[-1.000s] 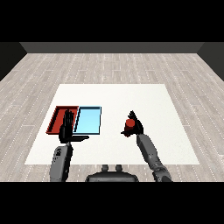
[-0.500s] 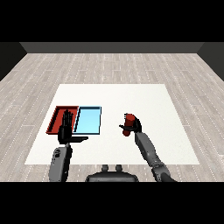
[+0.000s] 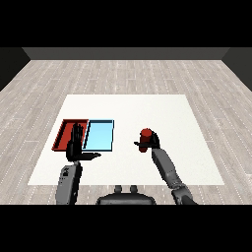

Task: Pick the red can and put it in the red box

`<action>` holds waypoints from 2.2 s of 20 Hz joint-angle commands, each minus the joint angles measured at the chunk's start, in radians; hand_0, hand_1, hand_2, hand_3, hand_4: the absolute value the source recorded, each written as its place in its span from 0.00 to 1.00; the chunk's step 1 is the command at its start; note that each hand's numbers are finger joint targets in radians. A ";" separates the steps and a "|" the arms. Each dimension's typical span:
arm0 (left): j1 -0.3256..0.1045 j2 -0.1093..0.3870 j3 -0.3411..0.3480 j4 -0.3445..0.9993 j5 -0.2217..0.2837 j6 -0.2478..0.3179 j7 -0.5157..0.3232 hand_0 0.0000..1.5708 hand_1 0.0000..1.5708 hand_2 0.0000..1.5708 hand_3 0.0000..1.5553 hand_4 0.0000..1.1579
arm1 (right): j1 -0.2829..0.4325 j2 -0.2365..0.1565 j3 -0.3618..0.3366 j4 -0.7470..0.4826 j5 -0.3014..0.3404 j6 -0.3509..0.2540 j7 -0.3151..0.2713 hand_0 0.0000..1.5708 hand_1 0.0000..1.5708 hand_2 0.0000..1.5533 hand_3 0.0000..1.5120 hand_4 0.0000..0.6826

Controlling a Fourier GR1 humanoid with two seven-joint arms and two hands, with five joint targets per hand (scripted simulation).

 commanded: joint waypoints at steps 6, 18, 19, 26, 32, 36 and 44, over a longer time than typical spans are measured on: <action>0.030 -0.003 -0.046 -0.072 -0.024 -0.003 0.045 0.00 0.00 0.00 0.00 0.00 | 0.102 -0.020 0.077 -0.344 0.057 -0.015 0.105 0.91 0.91 0.92 0.91 0.90; -0.015 -0.038 -0.150 0.030 -0.056 0.012 0.085 0.00 0.00 0.00 0.00 0.00 | 0.224 0.002 0.121 -0.697 0.083 -0.039 0.184 0.92 0.92 0.92 0.92 0.95; -0.024 -0.038 -0.221 0.041 -0.050 0.067 0.081 0.00 0.00 0.00 0.00 0.00 | 0.197 -0.025 0.086 -0.674 0.071 -0.020 0.196 0.92 0.92 0.92 0.92 0.96; -0.078 -0.039 -0.229 0.071 -0.040 0.094 0.127 0.00 0.00 0.00 0.00 0.00 | 0.133 0.013 0.316 -0.669 0.038 -0.256 0.219 0.92 0.92 0.92 0.91 0.96; -0.052 -0.039 -0.357 0.069 -0.028 0.152 0.149 0.00 0.00 0.00 0.00 0.00 | 0.086 0.014 0.360 -0.655 -0.008 -0.339 0.223 0.93 0.93 0.92 0.92 0.95; -0.151 -0.039 -0.446 0.195 0.040 0.254 0.123 0.00 0.00 0.00 0.00 0.00 | 0.121 0.014 0.417 -0.648 -0.018 -0.359 0.197 0.93 0.93 0.93 0.92 0.97; -0.187 -0.039 -0.412 0.317 0.108 0.206 0.059 0.00 0.00 0.00 0.00 0.00 | -0.030 0.014 0.448 -0.556 -0.105 -0.425 0.188 0.93 0.93 0.93 0.91 0.94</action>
